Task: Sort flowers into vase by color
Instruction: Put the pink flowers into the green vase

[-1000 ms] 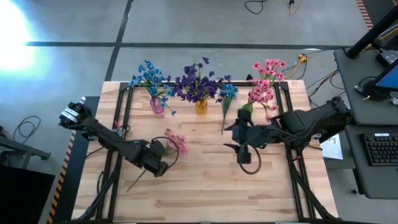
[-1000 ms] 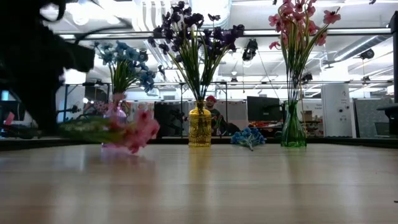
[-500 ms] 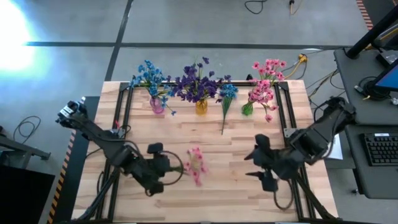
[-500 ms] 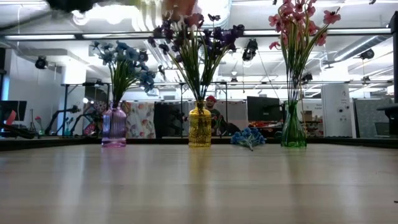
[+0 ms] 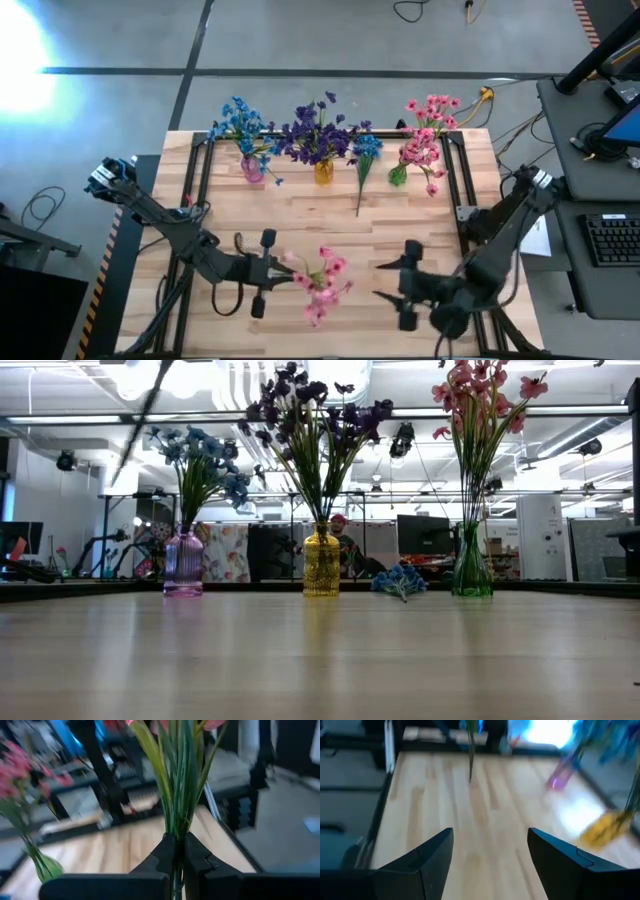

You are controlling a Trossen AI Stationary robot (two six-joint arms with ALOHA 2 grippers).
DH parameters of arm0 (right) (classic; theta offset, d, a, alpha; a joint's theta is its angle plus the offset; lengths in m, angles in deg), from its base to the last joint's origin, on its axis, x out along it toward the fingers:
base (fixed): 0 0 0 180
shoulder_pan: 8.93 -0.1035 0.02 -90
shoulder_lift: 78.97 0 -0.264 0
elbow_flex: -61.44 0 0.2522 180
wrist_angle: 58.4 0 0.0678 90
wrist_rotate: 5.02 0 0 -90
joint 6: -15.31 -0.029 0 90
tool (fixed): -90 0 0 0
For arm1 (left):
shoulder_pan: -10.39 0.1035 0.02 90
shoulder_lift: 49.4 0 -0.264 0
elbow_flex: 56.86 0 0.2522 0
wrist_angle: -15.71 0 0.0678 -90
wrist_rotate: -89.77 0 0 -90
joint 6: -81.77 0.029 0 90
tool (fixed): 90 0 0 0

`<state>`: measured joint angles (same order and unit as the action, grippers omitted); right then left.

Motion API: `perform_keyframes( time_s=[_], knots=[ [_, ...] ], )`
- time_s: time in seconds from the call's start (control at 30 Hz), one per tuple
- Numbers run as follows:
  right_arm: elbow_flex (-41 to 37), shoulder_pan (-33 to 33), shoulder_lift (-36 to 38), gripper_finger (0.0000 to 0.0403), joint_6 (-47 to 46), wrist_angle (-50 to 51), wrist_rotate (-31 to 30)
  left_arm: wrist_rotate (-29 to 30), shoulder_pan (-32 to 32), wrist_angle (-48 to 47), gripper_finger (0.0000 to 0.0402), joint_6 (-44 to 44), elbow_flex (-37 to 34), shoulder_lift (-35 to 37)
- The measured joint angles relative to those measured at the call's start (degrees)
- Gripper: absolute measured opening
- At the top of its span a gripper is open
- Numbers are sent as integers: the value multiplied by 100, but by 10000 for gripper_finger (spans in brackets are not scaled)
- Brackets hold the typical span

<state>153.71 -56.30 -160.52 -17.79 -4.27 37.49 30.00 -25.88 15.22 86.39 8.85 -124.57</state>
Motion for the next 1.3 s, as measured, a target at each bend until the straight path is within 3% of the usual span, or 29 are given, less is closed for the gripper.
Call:
perform_keyframes(
  time_s=[0.1, 0.2, 0.3, 0.4, 0.47, 0.6, 0.73, 0.9, 1.03, 1.17, 1.3],
  knots=[
    [-339, 123, -382, 247, 1123, -1662, -638, 218, 5, 1223, 0, 246, -432, -8],
    [-507, 393, -878, 247, 2609, -3718, -760, 233, 13, 2082, 0, 365, -811, -61],
    [-519, 686, -1394, 247, 3659, -5799, -1055, 229, 9, 2538, 0, 389, -1038, -121],
    [-519, 939, -1725, 247, 4279, -7189, -1111, 229, 9, 2680, 0, 389, -1155, -127],
    [-519, 1092, -1851, 247, 4371, -7496, -958, 229, 9, 2669, 0, 390, -1194, -127],
    [-518, 1389, -1932, 247, 3987, -7569, 360, 265, 9, 2669, 0, 449, -1196, -129],
    [-488, 1617, -1944, 247, 3563, -7595, 597, 340, 9, 2644, 0, 501, -1189, -131],
    [-488, 1796, -1991, 247, 3591, -8021, 1323, 443, 9, 2649, 0, 498, -1189, -131],
    [-488, 1878, -2028, 240, 3598, -8046, 1355, 539, 9, 2667, 0, 498, -1189, -133],
    [-488, 1937, -2028, 198, 3606, -8056, 1350, 539, 9, 2665, 0, 488, -1189, -133],
    [-488, 1963, -2028, 123, 3609, -8022, 1415, 535, 9, 2662, 0, 433, -1189, -133]
  ],
)
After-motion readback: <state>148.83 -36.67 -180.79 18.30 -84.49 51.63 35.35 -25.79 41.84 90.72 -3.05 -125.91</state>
